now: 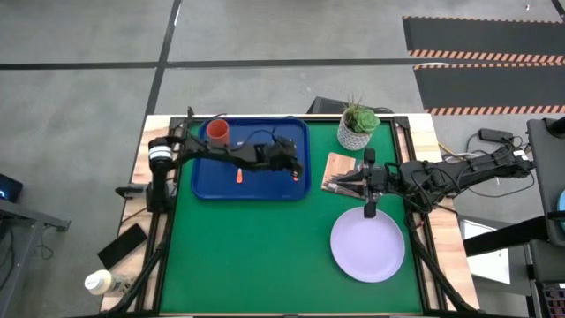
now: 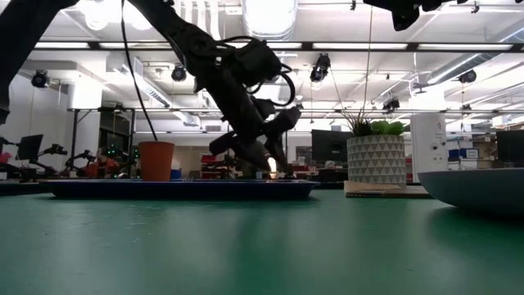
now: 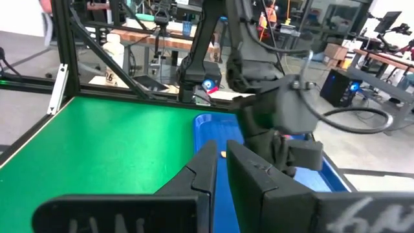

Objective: Pick and place plate/cup/fork/spoon on tray
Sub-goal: Put the orange spoon on the blue tray to the right side of the orange fork

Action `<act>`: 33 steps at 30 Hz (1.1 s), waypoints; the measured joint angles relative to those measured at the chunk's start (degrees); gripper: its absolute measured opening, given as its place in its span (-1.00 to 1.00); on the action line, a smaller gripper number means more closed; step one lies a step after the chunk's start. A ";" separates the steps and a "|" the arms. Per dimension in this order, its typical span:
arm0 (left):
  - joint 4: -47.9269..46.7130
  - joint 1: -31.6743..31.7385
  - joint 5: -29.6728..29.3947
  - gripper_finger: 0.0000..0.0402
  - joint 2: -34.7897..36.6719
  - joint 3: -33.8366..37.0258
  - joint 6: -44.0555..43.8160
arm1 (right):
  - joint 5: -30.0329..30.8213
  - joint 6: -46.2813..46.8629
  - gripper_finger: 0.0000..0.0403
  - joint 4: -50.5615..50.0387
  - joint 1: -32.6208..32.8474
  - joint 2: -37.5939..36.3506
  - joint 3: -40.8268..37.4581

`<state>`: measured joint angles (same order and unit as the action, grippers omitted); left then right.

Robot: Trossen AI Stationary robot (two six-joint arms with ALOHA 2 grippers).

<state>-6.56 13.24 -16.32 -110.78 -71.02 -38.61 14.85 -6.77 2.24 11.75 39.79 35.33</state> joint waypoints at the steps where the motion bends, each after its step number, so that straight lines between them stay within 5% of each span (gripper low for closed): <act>1: 0.00 -0.84 -0.89 -0.24 -0.25 0.06 -0.08 | 0.00 0.17 -0.86 0.01 0.00 0.00 0.00; 28: 5.17 -2.59 -12.57 -0.24 -8.55 -0.23 -2.86 | 0.15 0.29 -0.86 -0.18 -0.02 0.02 0.04; 33: 4.49 -2.55 -12.73 -0.38 -8.54 -0.23 -2.82 | 0.15 0.26 -0.86 -0.22 -0.02 0.02 0.04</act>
<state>-2.07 10.70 -29.05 -119.33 -71.24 -41.43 15.00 -6.50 2.02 11.73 39.81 35.38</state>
